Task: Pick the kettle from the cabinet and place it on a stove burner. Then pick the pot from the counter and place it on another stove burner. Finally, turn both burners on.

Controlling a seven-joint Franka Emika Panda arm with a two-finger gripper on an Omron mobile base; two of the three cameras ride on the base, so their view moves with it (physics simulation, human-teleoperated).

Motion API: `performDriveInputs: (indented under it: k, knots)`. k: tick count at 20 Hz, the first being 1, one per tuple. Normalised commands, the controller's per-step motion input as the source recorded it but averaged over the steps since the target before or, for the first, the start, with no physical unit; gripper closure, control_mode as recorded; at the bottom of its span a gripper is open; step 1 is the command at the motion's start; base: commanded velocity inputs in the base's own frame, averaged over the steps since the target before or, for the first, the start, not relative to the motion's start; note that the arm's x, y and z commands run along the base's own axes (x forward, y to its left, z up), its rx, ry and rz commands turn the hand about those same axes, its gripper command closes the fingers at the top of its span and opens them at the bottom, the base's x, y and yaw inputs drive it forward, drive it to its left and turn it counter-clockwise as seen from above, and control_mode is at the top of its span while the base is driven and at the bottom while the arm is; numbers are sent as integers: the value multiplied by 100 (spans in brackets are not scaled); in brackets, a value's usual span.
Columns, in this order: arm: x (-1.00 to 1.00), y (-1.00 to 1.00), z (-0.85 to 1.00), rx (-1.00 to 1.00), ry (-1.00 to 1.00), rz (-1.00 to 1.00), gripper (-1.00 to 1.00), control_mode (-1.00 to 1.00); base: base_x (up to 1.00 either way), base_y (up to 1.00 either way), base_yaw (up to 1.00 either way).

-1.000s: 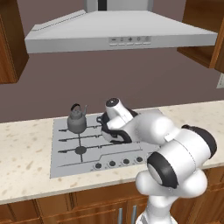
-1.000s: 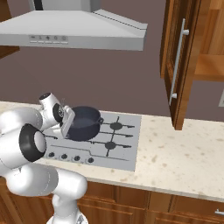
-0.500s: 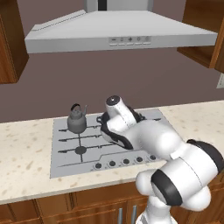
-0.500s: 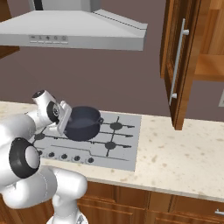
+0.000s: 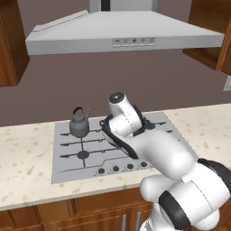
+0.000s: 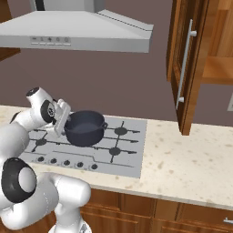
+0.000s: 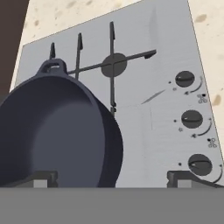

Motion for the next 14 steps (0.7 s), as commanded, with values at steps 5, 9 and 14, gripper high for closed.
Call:
performDriveInputs:
  k: [5, 9, 14]
  knots:
    - [-27, 9, 37, 0, -4, -3, -100, -100, 0, 0, 0]
    - [-27, 10, 33, 0, -5, -4, -100, -100, 0, 0, 0]
    - [-28, 10, 27, 0, -7, -6, -100, -100, 0, 0, 0]
